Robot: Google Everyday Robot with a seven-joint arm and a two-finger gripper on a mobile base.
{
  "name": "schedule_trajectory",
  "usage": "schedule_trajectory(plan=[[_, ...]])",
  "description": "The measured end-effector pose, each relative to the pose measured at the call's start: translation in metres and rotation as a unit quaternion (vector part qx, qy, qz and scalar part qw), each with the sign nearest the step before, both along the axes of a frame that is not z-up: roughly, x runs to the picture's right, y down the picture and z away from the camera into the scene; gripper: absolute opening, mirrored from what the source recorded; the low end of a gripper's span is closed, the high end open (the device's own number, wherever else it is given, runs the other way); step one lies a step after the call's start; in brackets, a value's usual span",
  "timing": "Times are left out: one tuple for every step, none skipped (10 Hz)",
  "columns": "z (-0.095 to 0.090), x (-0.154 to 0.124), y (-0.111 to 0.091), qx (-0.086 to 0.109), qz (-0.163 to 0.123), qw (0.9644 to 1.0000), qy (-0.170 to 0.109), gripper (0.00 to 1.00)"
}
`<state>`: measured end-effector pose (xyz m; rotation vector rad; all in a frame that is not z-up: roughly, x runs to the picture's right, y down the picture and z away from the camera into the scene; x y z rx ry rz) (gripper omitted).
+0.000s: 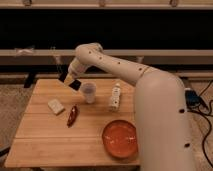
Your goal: Place the eraser in the ceramic cup
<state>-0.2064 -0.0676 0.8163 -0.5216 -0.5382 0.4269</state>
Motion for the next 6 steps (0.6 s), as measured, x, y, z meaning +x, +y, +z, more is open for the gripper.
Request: schedule_trajectory(plan=[[-0.003,-0.001,-0.005,0.009,0.004,0.9999,-0.007,0.00],[-0.004,-0.001,-0.008,0.014,0.006,0.9998,-0.010,0.00],[-0.004,0.000,-0.009,0.017,0.008,0.9998,-0.011,0.00],[-0.004,0.006,-0.010,0.020,0.013,0.9997,-0.008,0.00],[-0.004,0.014,-0.009,0.020,0.017,0.9996,-0.004,0.00],[-0.005,0.021,-0.009,0.021,0.023,0.9995,0.002,0.00]])
